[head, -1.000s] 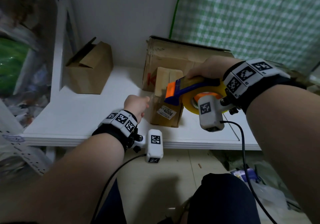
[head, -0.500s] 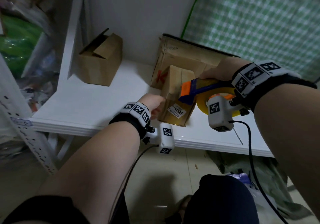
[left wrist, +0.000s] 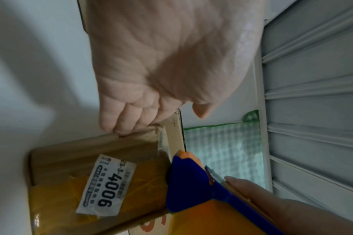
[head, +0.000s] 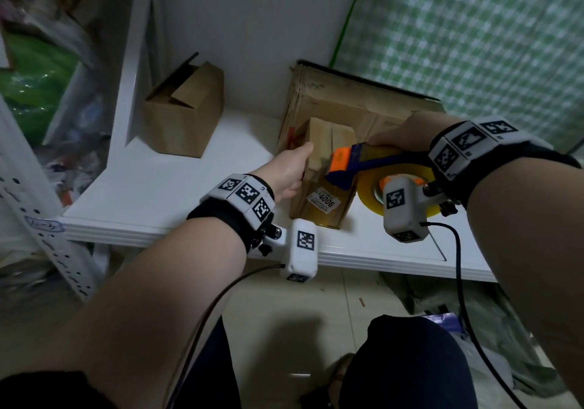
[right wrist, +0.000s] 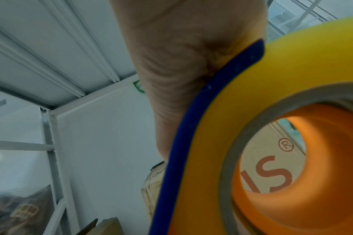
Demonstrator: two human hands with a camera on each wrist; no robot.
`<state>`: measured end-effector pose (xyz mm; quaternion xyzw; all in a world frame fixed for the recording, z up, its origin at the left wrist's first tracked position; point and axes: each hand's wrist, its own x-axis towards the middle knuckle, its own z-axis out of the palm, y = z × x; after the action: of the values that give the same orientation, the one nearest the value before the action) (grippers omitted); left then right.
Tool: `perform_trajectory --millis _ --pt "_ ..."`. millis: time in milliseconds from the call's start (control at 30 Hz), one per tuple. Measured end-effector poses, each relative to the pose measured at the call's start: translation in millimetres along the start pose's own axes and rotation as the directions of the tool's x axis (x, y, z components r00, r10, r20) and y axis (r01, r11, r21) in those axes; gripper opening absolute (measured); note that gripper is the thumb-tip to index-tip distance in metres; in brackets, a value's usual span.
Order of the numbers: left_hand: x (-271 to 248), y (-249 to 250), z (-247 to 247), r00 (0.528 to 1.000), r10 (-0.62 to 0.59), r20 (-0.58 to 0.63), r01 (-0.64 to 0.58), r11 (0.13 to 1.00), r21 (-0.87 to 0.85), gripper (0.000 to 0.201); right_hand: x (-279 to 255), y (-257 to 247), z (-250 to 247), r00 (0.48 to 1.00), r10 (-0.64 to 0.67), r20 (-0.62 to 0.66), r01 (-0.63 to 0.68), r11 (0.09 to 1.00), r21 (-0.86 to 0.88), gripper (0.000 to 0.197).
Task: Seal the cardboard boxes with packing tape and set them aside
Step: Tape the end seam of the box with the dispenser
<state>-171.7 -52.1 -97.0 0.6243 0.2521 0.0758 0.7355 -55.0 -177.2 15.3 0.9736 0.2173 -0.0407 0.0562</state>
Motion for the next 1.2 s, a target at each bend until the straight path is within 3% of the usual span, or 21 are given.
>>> perform_trajectory --millis 100,133,200,267,333,400,467,567,667,867,1000,1200 --pt "-4.3 11.2 7.6 0.997 0.077 0.008 -0.077 0.972 0.224 0.047 0.3 0.8 2.5 1.0 0.022 -0.014 -0.022 0.999 0.038 0.07" --pt "-4.1 16.2 10.4 0.99 0.14 0.003 -0.131 0.917 0.376 0.043 0.0 1.1 2.7 1.0 0.019 -0.024 -0.018 0.998 0.061 0.071" --pt "-0.4 22.8 16.8 0.972 0.197 0.128 -0.232 0.722 0.652 0.044 -0.5 4.8 2.9 1.0 0.01 -0.019 -0.008 0.996 0.088 0.071" --pt "5.1 23.6 18.9 0.966 0.119 0.231 -0.259 0.522 0.813 0.068 0.6 11.7 5.5 1.0 -0.024 -0.007 0.025 0.992 0.125 0.066" --pt "16.6 19.9 16.9 0.976 0.061 0.21 -0.218 0.351 0.91 0.105 2.0 18.8 8.9 0.996 -0.086 0.027 0.079 0.977 0.196 0.051" --pt "25.6 15.0 16.0 0.981 0.079 0.177 -0.191 0.236 0.953 0.122 -0.1 23.7 10.0 0.995 -0.085 0.045 0.067 0.95 0.306 0.048" --pt "34.1 11.2 14.5 0.971 0.16 0.175 -0.201 0.161 0.966 0.115 -1.4 24.7 8.6 0.996 -0.078 0.042 0.059 0.941 0.332 0.049" --pt "39.6 7.2 8.7 0.938 0.294 0.182 -0.203 0.042 0.978 0.082 -2.4 22.3 5.5 0.992 -0.118 0.053 0.096 0.945 0.313 0.049" --pt "43.2 5.1 2.4 0.918 0.362 0.164 -0.174 -0.006 0.985 0.068 -4.2 22.7 2.3 0.985 -0.156 0.074 0.123 0.934 0.336 0.045" --pt "45.1 6.2 -5.5 0.925 0.347 0.152 -0.161 -0.005 0.987 0.069 -1.4 25.9 10.7 0.966 -0.202 0.161 0.071 0.808 0.585 0.041" --pt "41.5 6.9 0.1 0.939 0.301 0.167 -0.176 0.003 0.984 0.077 0.7 35.1 14.1 0.924 -0.248 0.292 -0.012 0.744 0.668 0.057" --pt "40.3 5.5 8.1 0.95 0.303 0.081 -0.064 -0.066 0.996 0.079 4.5 56.0 22.9 0.937 -0.289 0.196 0.076 0.717 0.693 0.042"
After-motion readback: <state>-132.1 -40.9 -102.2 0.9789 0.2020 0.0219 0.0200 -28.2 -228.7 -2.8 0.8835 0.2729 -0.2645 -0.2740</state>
